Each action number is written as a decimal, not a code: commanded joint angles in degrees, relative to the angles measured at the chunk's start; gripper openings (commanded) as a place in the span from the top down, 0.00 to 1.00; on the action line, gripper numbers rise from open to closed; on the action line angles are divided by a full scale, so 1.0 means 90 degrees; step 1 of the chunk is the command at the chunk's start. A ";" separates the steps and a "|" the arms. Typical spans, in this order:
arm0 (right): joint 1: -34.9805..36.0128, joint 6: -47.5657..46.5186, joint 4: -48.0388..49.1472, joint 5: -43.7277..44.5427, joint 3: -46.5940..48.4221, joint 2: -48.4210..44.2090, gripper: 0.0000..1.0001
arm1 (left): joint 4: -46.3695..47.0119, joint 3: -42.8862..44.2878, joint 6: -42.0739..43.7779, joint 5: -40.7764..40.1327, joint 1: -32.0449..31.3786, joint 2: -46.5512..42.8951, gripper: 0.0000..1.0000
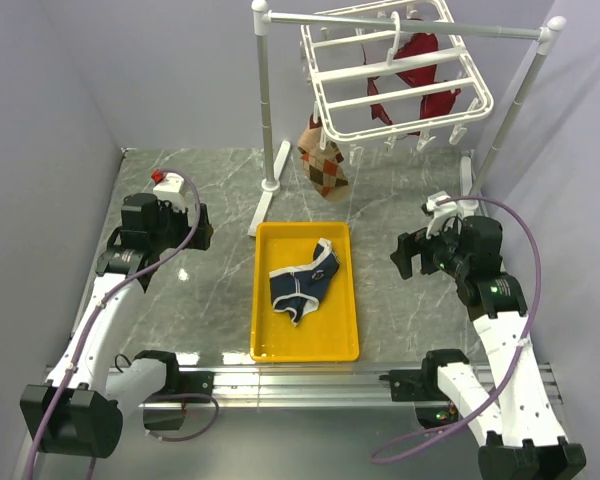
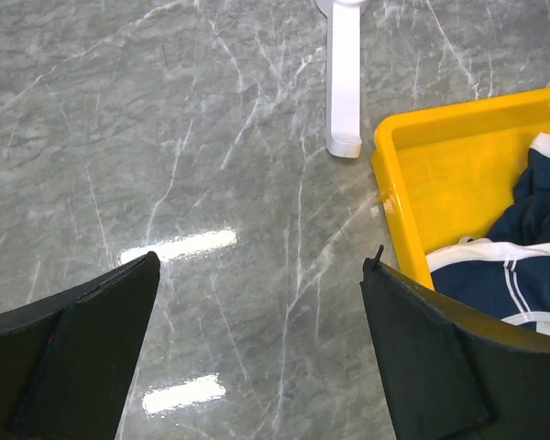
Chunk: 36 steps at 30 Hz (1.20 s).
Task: Clip the underwear to the hanger
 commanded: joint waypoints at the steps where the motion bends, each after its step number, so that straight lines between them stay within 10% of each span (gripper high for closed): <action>1: 0.0025 0.0130 0.0136 0.0064 0.0018 -0.0314 0.00 | 0.0007 0.0253 0.0026 0.0112 -0.0007 0.0005 0.01; 17: 0.0025 -0.0045 -0.0508 -0.0180 0.0096 -0.0667 0.00 | -0.0655 0.0370 0.1509 0.2842 -0.0132 0.0024 0.01; 36: 0.0025 -0.1432 -0.1788 -0.0903 0.0887 0.0173 0.01 | -0.0354 0.1434 0.2905 0.2378 -0.2956 0.3128 0.19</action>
